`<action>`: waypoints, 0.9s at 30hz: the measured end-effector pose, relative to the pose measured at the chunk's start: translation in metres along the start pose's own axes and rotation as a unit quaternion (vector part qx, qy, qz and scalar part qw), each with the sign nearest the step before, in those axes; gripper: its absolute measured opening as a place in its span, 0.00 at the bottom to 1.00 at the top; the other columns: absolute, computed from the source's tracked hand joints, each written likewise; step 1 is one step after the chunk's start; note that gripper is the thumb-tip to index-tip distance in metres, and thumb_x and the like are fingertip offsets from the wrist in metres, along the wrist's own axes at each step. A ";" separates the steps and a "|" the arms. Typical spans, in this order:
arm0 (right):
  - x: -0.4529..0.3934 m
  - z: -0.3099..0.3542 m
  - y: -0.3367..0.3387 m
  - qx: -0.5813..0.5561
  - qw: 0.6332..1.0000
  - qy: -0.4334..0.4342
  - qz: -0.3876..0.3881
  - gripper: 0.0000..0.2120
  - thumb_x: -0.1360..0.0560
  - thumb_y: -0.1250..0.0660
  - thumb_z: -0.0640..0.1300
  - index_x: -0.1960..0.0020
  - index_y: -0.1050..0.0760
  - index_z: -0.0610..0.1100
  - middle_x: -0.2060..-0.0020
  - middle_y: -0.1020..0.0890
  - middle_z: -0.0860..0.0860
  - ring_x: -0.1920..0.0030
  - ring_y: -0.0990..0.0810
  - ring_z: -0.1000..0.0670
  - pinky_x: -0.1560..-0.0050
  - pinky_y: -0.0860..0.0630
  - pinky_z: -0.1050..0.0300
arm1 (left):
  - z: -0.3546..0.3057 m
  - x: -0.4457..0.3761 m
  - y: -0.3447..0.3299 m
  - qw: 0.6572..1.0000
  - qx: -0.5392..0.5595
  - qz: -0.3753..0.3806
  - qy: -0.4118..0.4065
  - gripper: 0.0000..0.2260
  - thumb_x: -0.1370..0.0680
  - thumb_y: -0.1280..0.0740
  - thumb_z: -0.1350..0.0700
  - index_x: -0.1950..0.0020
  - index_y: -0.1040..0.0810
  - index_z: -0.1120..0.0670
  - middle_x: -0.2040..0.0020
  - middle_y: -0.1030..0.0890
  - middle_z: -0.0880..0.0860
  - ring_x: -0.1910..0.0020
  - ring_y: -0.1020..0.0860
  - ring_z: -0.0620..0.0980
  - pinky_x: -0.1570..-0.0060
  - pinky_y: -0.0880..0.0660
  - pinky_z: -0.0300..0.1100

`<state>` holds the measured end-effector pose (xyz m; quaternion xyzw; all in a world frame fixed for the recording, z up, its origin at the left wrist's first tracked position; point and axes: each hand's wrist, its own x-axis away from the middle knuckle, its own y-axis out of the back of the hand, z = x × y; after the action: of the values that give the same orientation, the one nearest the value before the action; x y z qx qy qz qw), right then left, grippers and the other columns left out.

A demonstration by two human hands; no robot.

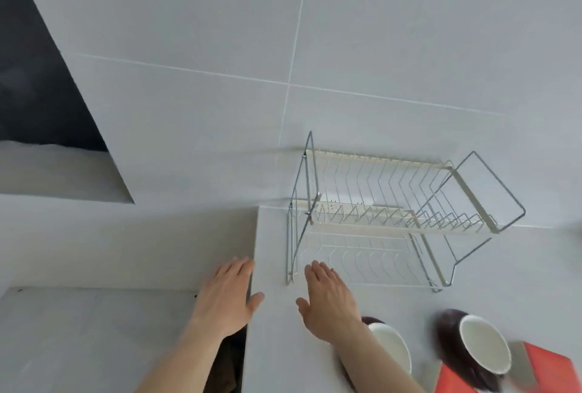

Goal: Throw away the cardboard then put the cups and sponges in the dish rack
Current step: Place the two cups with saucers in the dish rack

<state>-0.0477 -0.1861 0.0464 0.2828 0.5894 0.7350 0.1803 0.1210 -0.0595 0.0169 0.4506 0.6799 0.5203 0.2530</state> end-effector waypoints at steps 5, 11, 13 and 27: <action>0.044 -0.077 0.003 -0.055 0.997 -0.047 0.000 0.29 0.20 0.39 0.54 0.25 0.41 0.42 0.26 0.36 0.47 0.26 0.39 0.45 0.25 0.44 0.53 | -0.068 0.012 -0.027 0.999 0.020 0.015 0.026 0.33 0.22 0.42 0.36 0.21 0.44 0.49 0.21 0.41 0.46 0.23 0.42 0.48 0.26 0.40 0.45; 0.085 -0.158 -0.007 -0.135 0.983 -0.117 0.032 0.34 0.23 0.36 0.60 0.24 0.41 0.44 0.26 0.34 0.49 0.29 0.34 0.46 0.32 0.33 0.51 | -0.147 0.031 -0.057 0.995 0.058 0.022 0.079 0.35 0.24 0.43 0.33 0.22 0.43 0.49 0.23 0.38 0.45 0.25 0.39 0.47 0.28 0.38 0.45; 0.093 -0.177 -0.012 -0.165 0.976 -0.138 0.044 0.34 0.24 0.35 0.61 0.26 0.39 0.44 0.29 0.32 0.50 0.31 0.31 0.45 0.36 0.29 0.49 | -0.167 0.036 -0.068 0.993 0.065 0.027 0.094 0.35 0.24 0.43 0.32 0.22 0.42 0.49 0.23 0.37 0.44 0.25 0.38 0.46 0.29 0.36 0.45; 0.105 -0.210 -0.052 -0.292 0.926 -0.197 0.136 0.22 0.32 0.31 0.64 0.50 0.25 0.46 0.55 0.19 0.50 0.55 0.21 0.47 0.55 0.23 0.52 | -0.212 0.043 -0.108 0.939 0.210 0.151 0.225 0.39 0.27 0.37 0.34 0.21 0.44 0.51 0.24 0.33 0.51 0.28 0.32 0.51 0.31 0.32 0.49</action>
<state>-0.2648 -0.2713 -0.0133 0.4345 0.2569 0.8215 0.2654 -0.1090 -0.1287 -0.0092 0.4625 0.7365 0.4856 -0.0885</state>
